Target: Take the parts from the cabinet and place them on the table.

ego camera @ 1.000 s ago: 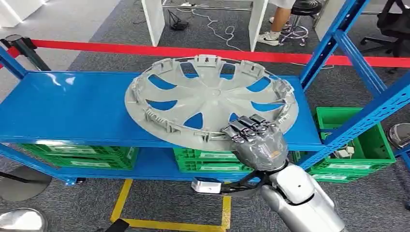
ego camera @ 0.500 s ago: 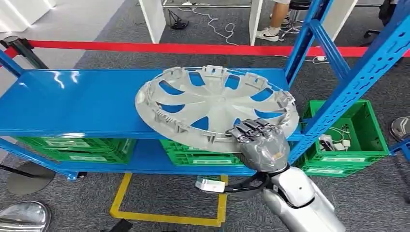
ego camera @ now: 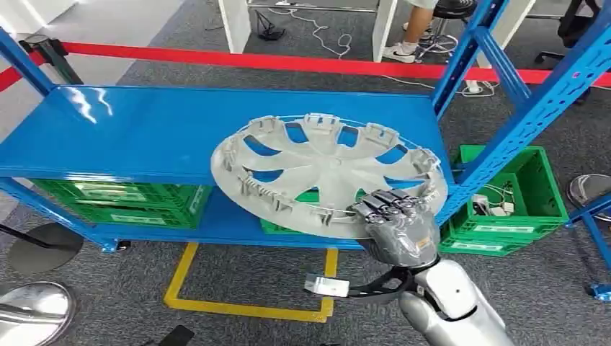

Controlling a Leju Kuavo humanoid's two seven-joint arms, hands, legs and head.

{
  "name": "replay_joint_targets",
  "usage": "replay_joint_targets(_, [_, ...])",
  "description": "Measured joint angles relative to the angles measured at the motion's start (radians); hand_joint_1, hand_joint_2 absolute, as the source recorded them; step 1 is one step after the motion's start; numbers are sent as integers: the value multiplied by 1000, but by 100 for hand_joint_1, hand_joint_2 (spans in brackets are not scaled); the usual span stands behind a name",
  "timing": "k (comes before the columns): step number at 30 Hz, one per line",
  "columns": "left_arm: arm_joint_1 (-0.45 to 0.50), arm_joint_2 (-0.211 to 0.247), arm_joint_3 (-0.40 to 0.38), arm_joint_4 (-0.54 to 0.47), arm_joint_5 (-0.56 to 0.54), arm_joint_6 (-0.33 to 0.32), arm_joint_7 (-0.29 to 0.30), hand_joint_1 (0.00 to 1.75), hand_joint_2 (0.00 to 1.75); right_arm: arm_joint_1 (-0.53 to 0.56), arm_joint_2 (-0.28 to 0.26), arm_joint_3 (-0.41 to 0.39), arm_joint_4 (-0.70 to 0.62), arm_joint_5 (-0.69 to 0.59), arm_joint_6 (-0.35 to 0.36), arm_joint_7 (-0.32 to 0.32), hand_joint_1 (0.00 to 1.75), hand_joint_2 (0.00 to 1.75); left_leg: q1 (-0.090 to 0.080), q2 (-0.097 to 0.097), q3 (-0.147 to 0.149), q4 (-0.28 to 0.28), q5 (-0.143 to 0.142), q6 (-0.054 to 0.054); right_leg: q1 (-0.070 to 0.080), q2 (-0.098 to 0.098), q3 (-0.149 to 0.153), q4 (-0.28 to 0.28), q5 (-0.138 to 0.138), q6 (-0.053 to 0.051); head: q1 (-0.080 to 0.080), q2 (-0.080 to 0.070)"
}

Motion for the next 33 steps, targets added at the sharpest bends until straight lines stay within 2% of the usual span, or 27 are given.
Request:
replay_joint_targets(2, [0,0,0,0,0,0,0,0,175,4,0,-6,3,-10,0,-2,175,175,2,0,-24,2,20,-9,-3,0,108,-137,71,3,0,0])
replay_joint_targets(3, [-1,0,0,0,0,1,0,0,175,4,0,-8,4,-16,0,-1,175,175,1,-1,-31,5,28,-16,-6,1,169,-231,48,6,1,0])
replay_joint_targets(4, [-1,0,0,0,0,2,0,0,175,5,0,-9,4,-17,0,0,175,175,-4,-1,-38,10,34,-21,-1,4,222,-306,21,2,1,0])
replay_joint_targets(5, [0,0,0,0,0,3,0,0,175,8,0,-12,5,-19,0,0,175,175,-5,-1,-40,9,47,-25,0,6,216,-307,17,-16,-2,0])
replay_joint_targets(7, [1,1,0,0,0,4,0,0,175,16,0,-17,6,-17,0,0,175,175,-2,-1,-45,7,64,-33,5,6,202,-297,24,-25,-2,0])
replay_joint_targets(8, [3,1,0,0,0,4,0,0,175,19,0,-18,6,-14,0,3,175,175,-2,-2,-49,8,68,-39,0,4,181,-298,33,-38,-1,0])
replay_joint_targets(9, [3,2,0,0,0,4,0,0,175,20,0,-21,6,-10,0,4,175,175,0,-1,-59,23,29,-46,-2,1,183,-296,45,-53,-4,0])
replay_joint_targets(10, [3,2,0,0,0,4,0,0,175,22,-1,-22,6,-7,0,6,175,175,-1,-1,-73,67,-33,-51,-2,1,168,-297,55,-61,-8,0])
replay_joint_targets(11, [2,2,0,0,0,4,0,0,175,24,-1,-24,6,-5,0,9,175,175,0,-1,-92,142,-100,-54,-1,1,153,-296,69,-65,-12,0])
replay_joint_targets(12, [1,1,0,0,-1,5,0,0,175,29,-2,-26,6,-1,0,14,175,175,0,-1,-110,219,-147,-56,1,1,139,-295,81,-68,-10,0])
replay_joint_targets(13, [1,0,0,0,-2,5,0,0,175,34,-2,-29,6,3,0,19,175,175,0,-1,-122,287,-172,-56,3,-1,125,-294,90,-70,-10,0])
replay_joint_targets(14, [1,0,0,0,-2,6,0,0,175,39,-3,-32,6,5,0,21,175,175,0,-1,-120,325,-167,-56,5,-2,110,-293,102,-70,-10,0])
replay_joint_targets(16, [2,0,0,0,-2,7,0,0,175,50,-8,-38,6,6,0,23,175,175,-2,-1,-63,281,-104,-46,10,-2,84,-293,120,-69,-11,0])
replay_joint_targets(17, [1,0,0,0,-3,7,1,0,175,57,-9,-42,6,8,0,24,175,175,-4,-1,-7,207,-74,-37,12,-1,73,-293,130,-67,-10,0])
replay_joint_targets(18, [-1,2,0,0,-3,8,2,0,175,63,-10,-48,6,9,0,26,175,175,-8,-2,64,112,-72,-24,12,0,67,-293,139,-66,-10,0])
replay_joint_targets(19, [-3,5,0,0,-3,9,2,0,175,69,-10,-52,6,10,-1,27,175,175,-14,-2,122,36,-98,-12,16,0,61,-292,145,-61,-10,0])
replay_joint_targets(20, [-5,3,0,0,-3,10,2,0,175,75,-11,-61,5,11,-1,28,175,175,-14,-1,145,-19,-111,-14,16,-3,57,-292,155,-56,-8,0])
replay_joint_targets(23, [-2,3,0,0,-3,11,2,0,175,88,-11,-78,4,12,-1,17,175,175,-19,-1,120,-26,-82,-4,11,-3,46,-304,189,-37,-10,0])
replay_joint_targets(24, [-1,1,0,1,-3,11,2,0,175,97,-13,-85,4,12,-1,13,175,175,-12,4,116,-30,-70,-1,10,-1,39,-296,168,-33,-12,0])
replay_joint_targets(25, [-2,4,1,1,-3,11,2,0,175,103,-13,-92,4,12,-1,11,175,175,-11,4,102,-30,-60,7,10,-1,21,-265,113,-27,-8,0])
replay_joint_targets(27, [-2,5,1,1,-5,11,2,0,175,107,-13,-103,4,12,-1,0,175,175,-10,4,73,-29,-35,11,3,-2,-15,-120,-9,-17,-5,0])
replay_joint_targets(28, [-2,5,1,1,-6,11,2,0,175,107,-13,-107,4,12,-1,-4,175,175,-10,4,57,-28,-22,10,2,-2,-29,-46,-41,-12,-5,0])
replay_joint_targets(29, [-2,5,1,1,-6,11,2,0,175,107,-13,-108,4,14,-1,-6,175,175,-9,4,41,-28,-10,8,0,-2,-29,-2,-40,-8,-4,0])
replay_joint_targets(30, [-2,5,1,1,-8,11,2,0,175,107,-13,-111,4,17,-1,-8,175,175,-8,5,25,-27,2,5,-2,-2,-13,4,-11,-5,-5,0])
replay_joint_targets(31, [-2,5,1,1,-10,11,2,0,175,106,-13,-116,1,21,-1,-10,175,175,-5,5,8,-25,15,0,-4,-2,24,-27,37,-1,-4,0])
replay_joint_targets(32, [-2,4,1,1,-11,11,2,0,175,104,-13,-118,-3,23,-1,-11,175,175,-1,5,-11,-21,27,-5,-8,-2,81,-95,76,3,-5,0])
replay_joint_targets(33, [-3,4,1,1,-11,11,1,0,175,101,-13,-120,-7,25,-1,-10,175,175,1,4,-25,-15,36,-11,-12,-2,142,-175,80,10,-3,0])
